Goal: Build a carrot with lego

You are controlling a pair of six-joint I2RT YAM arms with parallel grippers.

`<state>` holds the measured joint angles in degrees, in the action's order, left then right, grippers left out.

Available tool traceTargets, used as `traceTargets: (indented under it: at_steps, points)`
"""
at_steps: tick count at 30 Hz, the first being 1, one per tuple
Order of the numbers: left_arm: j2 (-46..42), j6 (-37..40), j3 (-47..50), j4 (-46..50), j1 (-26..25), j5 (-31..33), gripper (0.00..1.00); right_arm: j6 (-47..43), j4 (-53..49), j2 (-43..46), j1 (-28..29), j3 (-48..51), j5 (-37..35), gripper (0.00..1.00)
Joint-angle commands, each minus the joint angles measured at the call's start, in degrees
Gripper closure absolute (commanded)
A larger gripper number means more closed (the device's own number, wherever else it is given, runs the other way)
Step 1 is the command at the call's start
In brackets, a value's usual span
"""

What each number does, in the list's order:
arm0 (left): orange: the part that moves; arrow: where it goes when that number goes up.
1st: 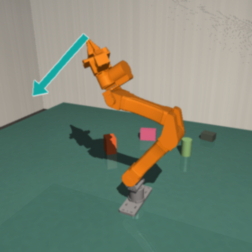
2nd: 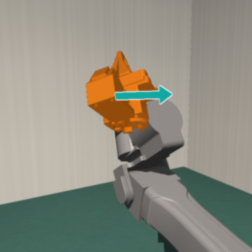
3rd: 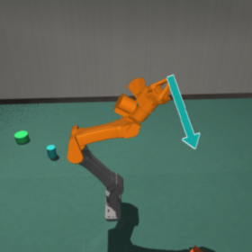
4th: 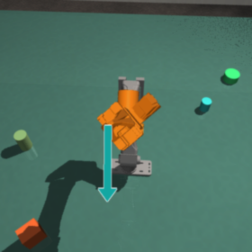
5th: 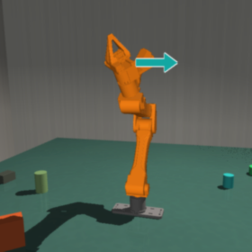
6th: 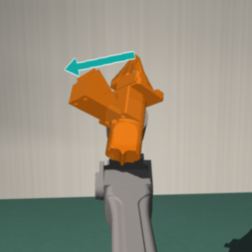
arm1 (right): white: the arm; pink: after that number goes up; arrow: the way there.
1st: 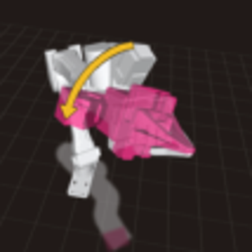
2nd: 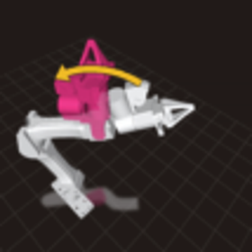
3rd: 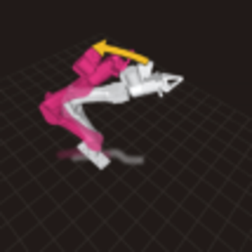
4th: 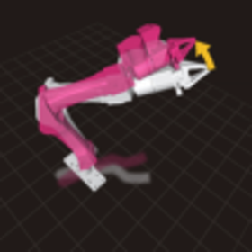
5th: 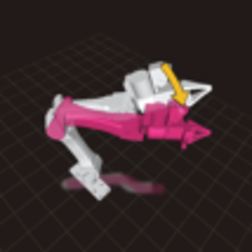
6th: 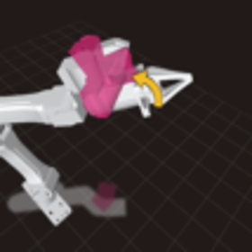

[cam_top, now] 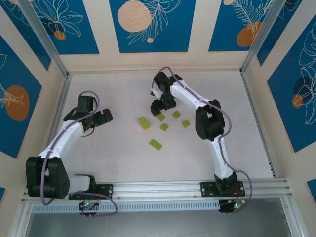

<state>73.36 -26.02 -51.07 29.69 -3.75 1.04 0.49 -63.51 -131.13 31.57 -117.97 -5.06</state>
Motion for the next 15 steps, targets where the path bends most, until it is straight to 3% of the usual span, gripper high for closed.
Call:
traceTargets:
  at_steps: [1, 15]
  points:
    - [0.55, 0.58, -1.75, 1.8, 0.94, -0.8, 0.03, -1.46, 0.49, -1.19, -0.03, -0.06, 1.83, 0.27]
    - [0.64, 0.61, -1.58, 1.6, 0.99, -0.58, 0.03, -1.68, 0.05, -6.93, 0.6, -1.67, 0.54, 0.34]
